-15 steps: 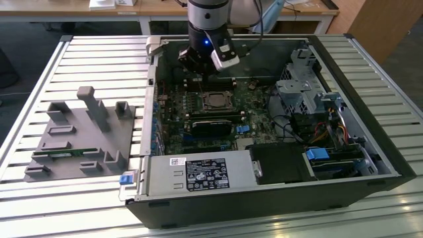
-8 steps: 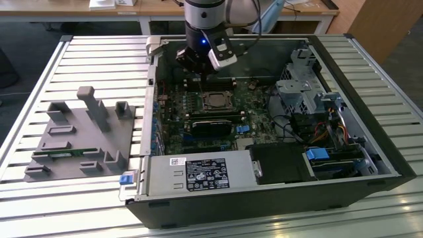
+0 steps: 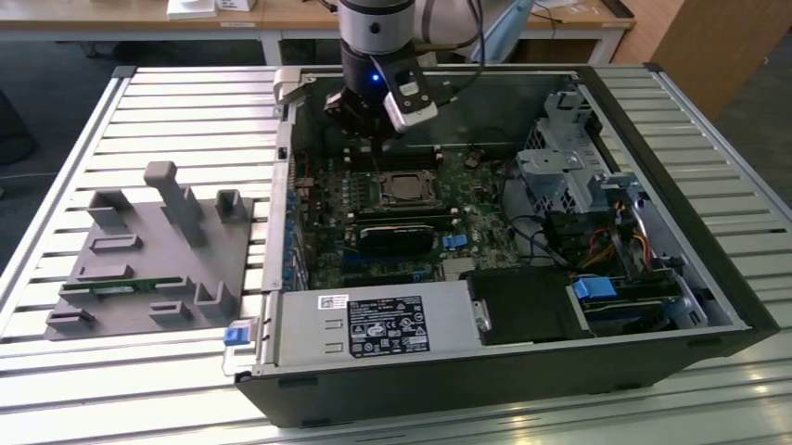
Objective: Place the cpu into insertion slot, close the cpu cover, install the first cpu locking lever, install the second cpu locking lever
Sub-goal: 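Install the first cpu locking lever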
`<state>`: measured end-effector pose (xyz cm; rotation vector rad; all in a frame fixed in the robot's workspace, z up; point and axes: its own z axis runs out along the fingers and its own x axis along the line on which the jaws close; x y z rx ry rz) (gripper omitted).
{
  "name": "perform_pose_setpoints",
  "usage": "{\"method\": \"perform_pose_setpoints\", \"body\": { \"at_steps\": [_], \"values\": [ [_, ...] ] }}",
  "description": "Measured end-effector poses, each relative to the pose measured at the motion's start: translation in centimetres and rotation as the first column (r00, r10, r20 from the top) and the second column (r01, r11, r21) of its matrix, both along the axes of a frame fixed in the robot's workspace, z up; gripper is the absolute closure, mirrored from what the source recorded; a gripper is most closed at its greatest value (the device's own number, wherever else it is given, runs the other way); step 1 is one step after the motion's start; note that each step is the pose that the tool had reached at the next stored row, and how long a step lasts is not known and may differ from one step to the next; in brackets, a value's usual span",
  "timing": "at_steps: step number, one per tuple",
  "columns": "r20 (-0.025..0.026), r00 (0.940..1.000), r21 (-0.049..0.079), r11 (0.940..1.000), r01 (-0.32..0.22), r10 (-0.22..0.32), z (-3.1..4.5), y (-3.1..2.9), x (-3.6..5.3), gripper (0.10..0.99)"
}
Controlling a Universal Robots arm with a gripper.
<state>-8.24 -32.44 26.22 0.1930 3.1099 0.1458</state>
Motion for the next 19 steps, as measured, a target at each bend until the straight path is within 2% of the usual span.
{"method": "perform_pose_setpoints", "body": {
  "at_steps": [11,19],
  "values": [
    [0.0001,1.0000,0.000,1.0000,-0.002,0.002,-0.02,0.07,-1.33,0.980],
    [0.0001,0.9999,0.000,0.9999,-0.015,0.015,-0.18,0.79,-1.75,0.980]
  ]
}}
